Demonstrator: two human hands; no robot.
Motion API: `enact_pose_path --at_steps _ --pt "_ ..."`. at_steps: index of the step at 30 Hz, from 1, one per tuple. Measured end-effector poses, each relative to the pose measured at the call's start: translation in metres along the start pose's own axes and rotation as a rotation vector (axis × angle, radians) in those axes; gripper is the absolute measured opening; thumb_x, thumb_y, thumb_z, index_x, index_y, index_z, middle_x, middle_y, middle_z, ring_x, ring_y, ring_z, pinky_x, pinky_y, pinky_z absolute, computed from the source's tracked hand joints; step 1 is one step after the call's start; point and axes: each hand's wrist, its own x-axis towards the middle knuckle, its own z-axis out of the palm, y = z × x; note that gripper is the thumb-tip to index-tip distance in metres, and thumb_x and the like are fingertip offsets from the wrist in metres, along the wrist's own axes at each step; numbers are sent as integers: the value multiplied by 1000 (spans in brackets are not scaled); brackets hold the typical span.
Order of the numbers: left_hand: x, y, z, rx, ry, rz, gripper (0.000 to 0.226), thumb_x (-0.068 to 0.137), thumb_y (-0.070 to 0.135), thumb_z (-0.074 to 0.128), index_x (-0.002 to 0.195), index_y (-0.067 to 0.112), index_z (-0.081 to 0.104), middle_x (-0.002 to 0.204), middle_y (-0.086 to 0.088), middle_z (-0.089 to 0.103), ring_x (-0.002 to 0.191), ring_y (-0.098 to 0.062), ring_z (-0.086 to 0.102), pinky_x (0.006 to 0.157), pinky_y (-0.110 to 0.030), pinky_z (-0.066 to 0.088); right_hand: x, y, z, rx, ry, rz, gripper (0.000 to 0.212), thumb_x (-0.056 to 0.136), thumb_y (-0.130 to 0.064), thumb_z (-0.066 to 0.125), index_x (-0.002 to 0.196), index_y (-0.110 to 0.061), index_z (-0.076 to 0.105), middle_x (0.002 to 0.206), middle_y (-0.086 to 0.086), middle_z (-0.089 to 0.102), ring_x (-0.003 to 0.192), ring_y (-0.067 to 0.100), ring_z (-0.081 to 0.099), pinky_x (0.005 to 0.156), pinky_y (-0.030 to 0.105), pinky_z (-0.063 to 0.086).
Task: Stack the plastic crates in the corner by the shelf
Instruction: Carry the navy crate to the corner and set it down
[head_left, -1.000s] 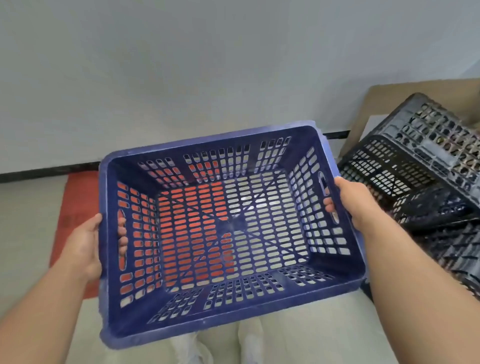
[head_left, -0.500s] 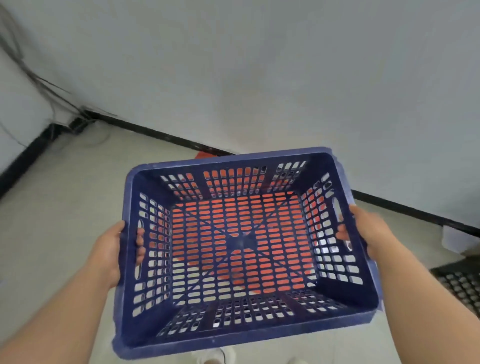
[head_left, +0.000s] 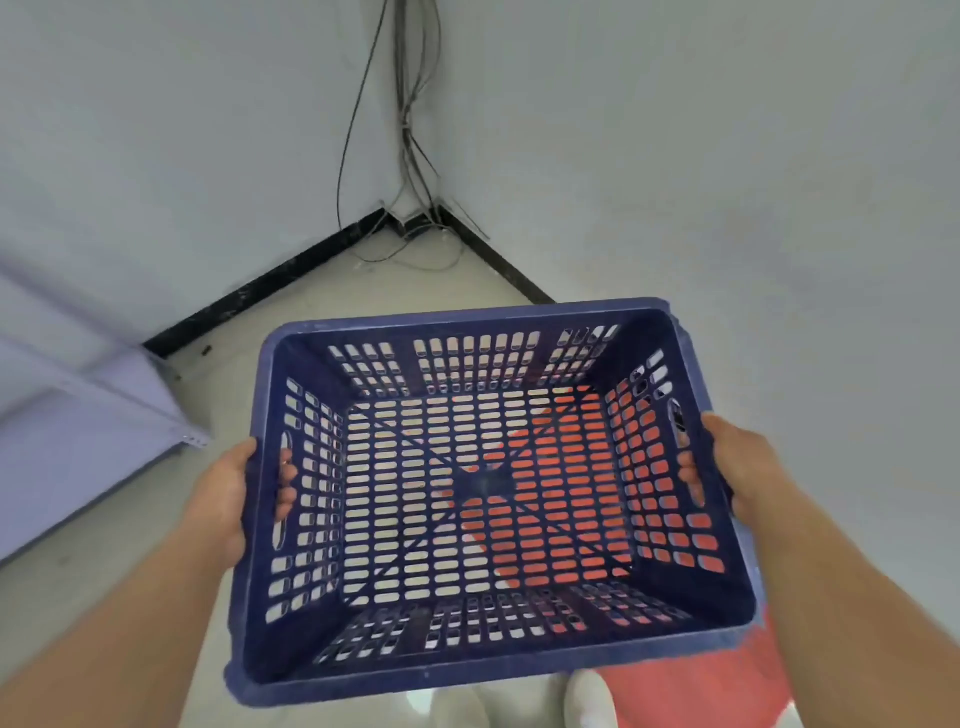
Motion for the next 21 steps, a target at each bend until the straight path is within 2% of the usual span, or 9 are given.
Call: enact_pose_path --at_steps 4,6,8,11,15,21 --pt "28 13 -28 -64 118 5 39 98 36 34 87 9 61 52 2 65 37 -10 57 39 -17 48 16 -48 63 -31 -53 -61 43 95 -40 46 86 -2 63 64 14 61 53 26 54 62 36 46" --pt "39 22 -35 -96 156 2 38 99 34 34 87 9 61 52 1 66 38 -9 58 38 -17 48 27 -72 93 -55 -101 -78 39 94 -37 48 89 -2 64 61 13 59 50 24 51 56 32 44" --pt "54 34 -37 -119 197 -10 37 99 33 35 87 9 61 62 -5 68 39 -11 59 39 -19 49 43 -98 120 -77 -163 -80 33 93 -33 50 91 -4 65 59 11 57 45 22 49 49 27 40" --pt "79 51 -36 -118 261 -26 36 99 32 37 91 7 61 81 -13 66 56 -22 62 53 -29 52 69 -140 164 -112 -238 -98 33 94 -29 47 96 -1 64 62 12 56 47 22 47 47 25 38" --pt "120 66 -33 -166 328 -79 36 99 31 33 95 6 59 87 -15 65 73 -30 60 61 -36 46 105 -193 224 -205 -317 -136 35 96 -28 46 100 2 64 68 15 57 53 25 48 47 29 36" --pt "189 64 -33 -258 390 -172 37 100 31 31 93 8 59 92 -15 65 84 -31 61 72 -39 47 149 -234 308 -299 -377 -188 32 97 -30 44 88 -4 61 74 15 58 56 24 49 51 33 37"
